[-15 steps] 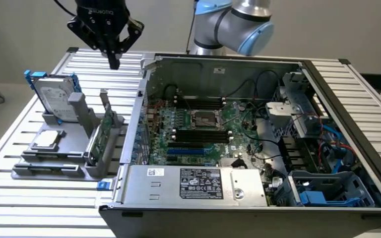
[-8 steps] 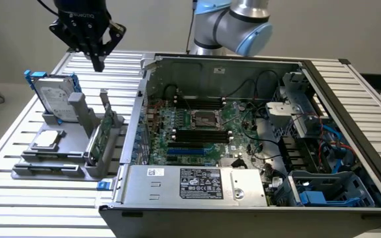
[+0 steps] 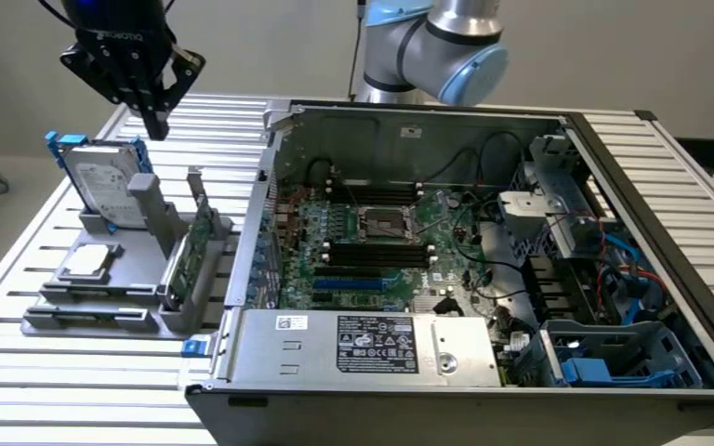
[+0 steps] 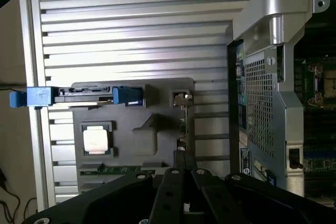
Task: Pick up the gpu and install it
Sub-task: 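Reach for the gpu, then pick up the gpu and move the gpu toward the slot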
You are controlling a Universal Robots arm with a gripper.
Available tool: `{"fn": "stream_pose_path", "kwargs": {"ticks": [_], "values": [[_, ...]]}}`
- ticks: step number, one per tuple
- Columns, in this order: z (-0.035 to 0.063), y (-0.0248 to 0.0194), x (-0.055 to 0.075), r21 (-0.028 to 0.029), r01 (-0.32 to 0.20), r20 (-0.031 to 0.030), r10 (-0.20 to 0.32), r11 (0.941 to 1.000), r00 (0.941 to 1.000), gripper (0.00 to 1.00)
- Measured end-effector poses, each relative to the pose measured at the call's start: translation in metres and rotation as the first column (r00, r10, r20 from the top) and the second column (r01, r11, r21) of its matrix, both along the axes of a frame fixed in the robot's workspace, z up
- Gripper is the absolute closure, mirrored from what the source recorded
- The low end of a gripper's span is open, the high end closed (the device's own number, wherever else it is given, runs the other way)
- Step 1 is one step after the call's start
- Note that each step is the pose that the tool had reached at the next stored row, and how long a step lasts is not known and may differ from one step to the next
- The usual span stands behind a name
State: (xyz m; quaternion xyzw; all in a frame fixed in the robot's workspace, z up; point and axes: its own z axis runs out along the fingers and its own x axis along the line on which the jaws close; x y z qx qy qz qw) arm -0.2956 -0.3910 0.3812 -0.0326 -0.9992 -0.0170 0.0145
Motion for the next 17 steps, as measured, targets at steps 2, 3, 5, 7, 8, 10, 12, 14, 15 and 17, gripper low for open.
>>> {"fn": "stream_pose_path", "kwargs": {"ticks": [2,3,5,7,8,10,12,14,15,17], "values": [[-0.0014,0.0000,-0.0026,-0.0015,-0.004,-0.0001,0.004,1.0000,1.0000,0.89],[-0.0013,0.0000,-0.0026,-0.0017,-0.004,-0.0002,0.004,1.0000,1.0000,0.89],[-0.0013,0.0000,-0.0026,-0.0021,-0.004,-0.0002,0.004,1.0000,1.0000,0.89],[-0.0013,0.0000,-0.0026,-0.0025,-0.004,-0.0003,0.004,1.0000,1.0000,0.89],[-0.0013,0.0000,-0.0026,-0.0026,-0.004,-0.0002,0.004,1.0000,1.0000,0.89],[-0.0013,0.0000,-0.0026,-0.0029,-0.004,-0.0002,0.004,1.0000,1.0000,0.89],[-0.0013,0.0000,-0.0026,-0.0032,-0.004,-0.0003,0.004,1.0000,1.0000,0.89],[-0.0013,0.0000,-0.0026,-0.0034,-0.004,-0.0002,0.004,1.0000,1.0000,0.89],[-0.0013,0.0000,-0.0026,-0.0036,-0.004,-0.0003,0.004,1.0000,1.0000,0.89],[-0.0013,0.0000,-0.0026,-0.0039,-0.004,-0.0002,0.004,1.0000,1.0000,0.88]]}}
